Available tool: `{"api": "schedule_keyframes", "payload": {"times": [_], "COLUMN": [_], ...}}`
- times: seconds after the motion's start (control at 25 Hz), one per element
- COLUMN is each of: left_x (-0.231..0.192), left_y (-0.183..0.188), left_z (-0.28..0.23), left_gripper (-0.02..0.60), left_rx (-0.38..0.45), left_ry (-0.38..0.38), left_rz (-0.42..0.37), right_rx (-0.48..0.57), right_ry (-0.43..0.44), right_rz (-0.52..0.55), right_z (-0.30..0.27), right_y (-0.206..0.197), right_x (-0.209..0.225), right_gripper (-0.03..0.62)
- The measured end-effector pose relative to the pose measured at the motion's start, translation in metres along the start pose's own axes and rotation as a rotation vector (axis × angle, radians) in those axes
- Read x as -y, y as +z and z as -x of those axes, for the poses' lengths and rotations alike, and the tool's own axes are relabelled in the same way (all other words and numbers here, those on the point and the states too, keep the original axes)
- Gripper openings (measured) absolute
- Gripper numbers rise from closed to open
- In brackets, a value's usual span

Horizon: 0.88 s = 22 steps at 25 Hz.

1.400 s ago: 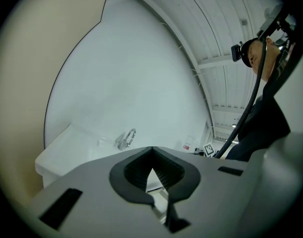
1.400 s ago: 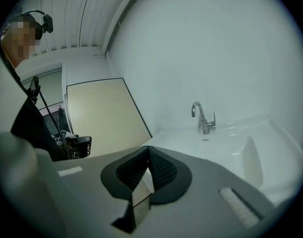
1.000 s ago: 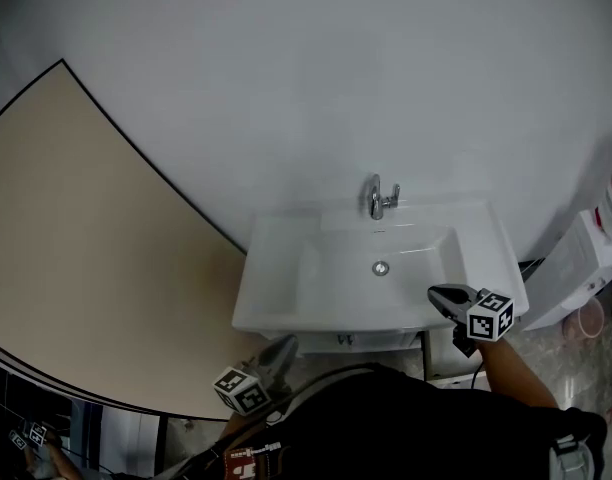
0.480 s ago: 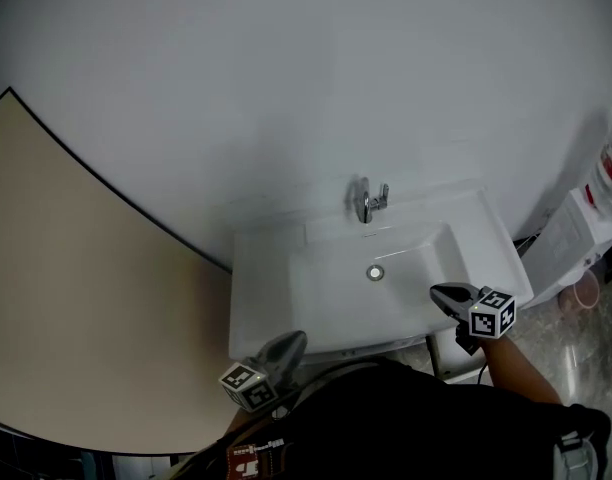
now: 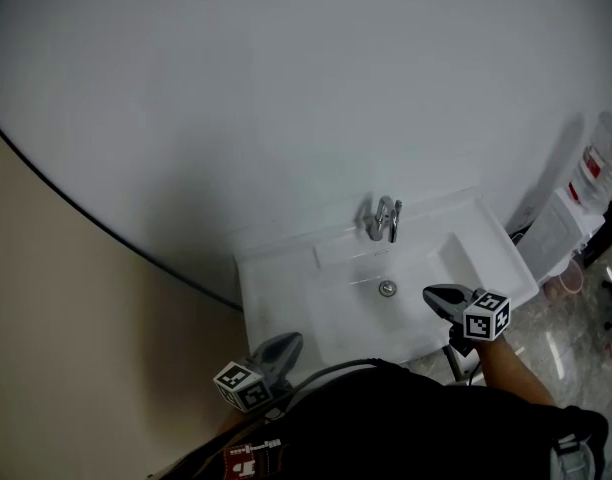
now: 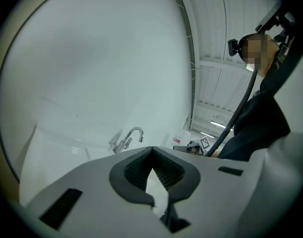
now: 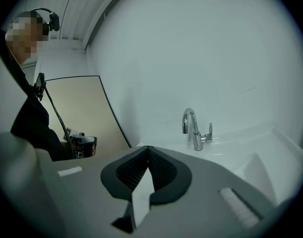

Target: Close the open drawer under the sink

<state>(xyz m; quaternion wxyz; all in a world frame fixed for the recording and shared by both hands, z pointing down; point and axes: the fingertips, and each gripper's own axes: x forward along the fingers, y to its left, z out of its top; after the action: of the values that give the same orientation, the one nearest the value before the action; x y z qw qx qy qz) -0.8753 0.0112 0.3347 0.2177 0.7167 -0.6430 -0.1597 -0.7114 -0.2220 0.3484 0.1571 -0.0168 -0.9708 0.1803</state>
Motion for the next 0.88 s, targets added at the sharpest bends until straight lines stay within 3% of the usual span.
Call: {"api": "schedule_keyframes", "payload": {"times": [0.24, 0.4, 0.68, 0.88], "left_x": [-0.031, -0.038, -0.022, -0.022], "left_y": [-0.002, -0.003, 0.018, 0.013], "left_z": [-0.003, -0.025, -0.081, -0.095], "left_gripper": [-0.003, -0.003, -0.003, -0.003], "left_rx": [-0.006, -0.002, 0.09, 0.094], "left_ry": [-0.027, -0.011, 0.108, 0.226], "left_rz": [0.046, 0.042, 0.045, 0.029], "right_rx": [-0.017, -0.018, -0.068, -0.102], "right_ry": [-0.041, -0.026, 0.133, 0.249], "right_rz": [-0.003, 0.01, 0.053, 0.103], "right_z": [-0.014, -0.018, -0.043, -0.073], "right_y": [-0.002, 0.01, 0.034, 0.037], "right_x": [0.004, 0.028, 0.088, 0.11], "right_gripper": [0.002, 0.002, 0.002, 0.002]}}
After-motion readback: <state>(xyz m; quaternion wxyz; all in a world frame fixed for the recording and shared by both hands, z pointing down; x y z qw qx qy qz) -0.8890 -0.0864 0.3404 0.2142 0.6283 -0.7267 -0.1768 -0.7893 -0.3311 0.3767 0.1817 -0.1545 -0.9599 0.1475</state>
